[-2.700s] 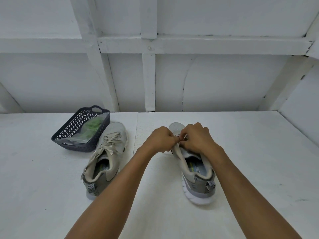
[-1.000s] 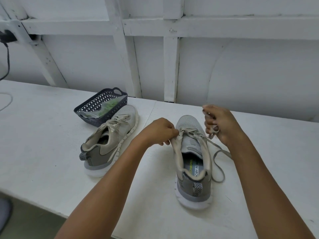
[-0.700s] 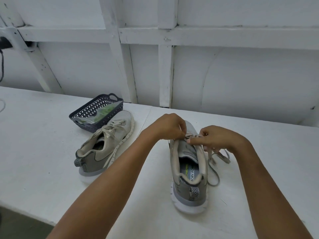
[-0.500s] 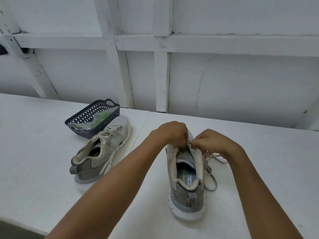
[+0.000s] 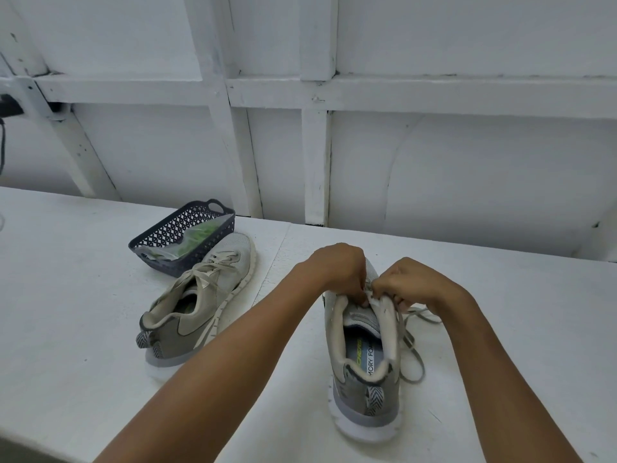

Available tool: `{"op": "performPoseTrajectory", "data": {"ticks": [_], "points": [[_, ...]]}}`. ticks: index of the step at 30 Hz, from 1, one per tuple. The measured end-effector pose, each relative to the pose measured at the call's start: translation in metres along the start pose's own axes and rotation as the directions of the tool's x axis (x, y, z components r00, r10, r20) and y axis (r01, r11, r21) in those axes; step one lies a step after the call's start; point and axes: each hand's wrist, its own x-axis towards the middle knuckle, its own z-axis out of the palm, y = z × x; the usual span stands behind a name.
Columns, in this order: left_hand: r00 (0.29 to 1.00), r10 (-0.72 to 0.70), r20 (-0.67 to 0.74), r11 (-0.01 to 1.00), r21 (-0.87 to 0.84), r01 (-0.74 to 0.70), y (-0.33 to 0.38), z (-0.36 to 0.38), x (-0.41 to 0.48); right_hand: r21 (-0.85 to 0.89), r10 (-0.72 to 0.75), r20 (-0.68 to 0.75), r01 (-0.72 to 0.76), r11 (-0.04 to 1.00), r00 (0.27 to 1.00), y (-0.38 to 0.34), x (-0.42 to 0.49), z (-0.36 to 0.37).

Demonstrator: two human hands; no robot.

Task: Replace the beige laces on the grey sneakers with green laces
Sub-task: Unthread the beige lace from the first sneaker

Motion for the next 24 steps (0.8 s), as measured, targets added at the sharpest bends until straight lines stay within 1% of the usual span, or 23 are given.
{"op": "performPoseTrajectory", "data": {"ticks": [7, 10, 13, 16, 20, 24], "points": [[0.999, -0.041, -0.020, 0.989, -0.146, 0.038, -0.003, 0.003, -0.004, 0.009, 0.006, 0.012, -0.006, 1.000, 1.000, 0.000, 0.002, 0.000], [0.996, -0.068, -0.054, 0.990, -0.124, 0.061, -0.001, 0.006, -0.004, 0.003, 0.010, 0.014, -0.010, 1.000, 1.000, 0.000, 0.002, 0.000], [0.992, -0.065, -0.107, 0.997, -0.059, 0.059, 0.003, 0.007, -0.003, -0.027, 0.035, 0.028, -0.034, 0.999, 0.999, 0.000, 0.003, 0.002], [0.993, -0.061, -0.102, 0.998, -0.017, 0.060, 0.004, 0.008, -0.001, -0.051, 0.068, 0.038, -0.067, 0.997, 0.997, -0.001, 0.004, 0.004], [0.992, -0.057, -0.115, 0.998, -0.021, 0.055, 0.002, 0.011, -0.002, 0.035, 0.065, 0.019, -0.066, 0.997, 0.998, -0.001, 0.004, 0.004], [0.992, -0.021, -0.121, 0.997, -0.072, 0.012, 0.000, 0.008, -0.005, 0.132, 0.090, 0.047, -0.095, 0.987, 0.995, 0.009, 0.003, -0.003]]}}
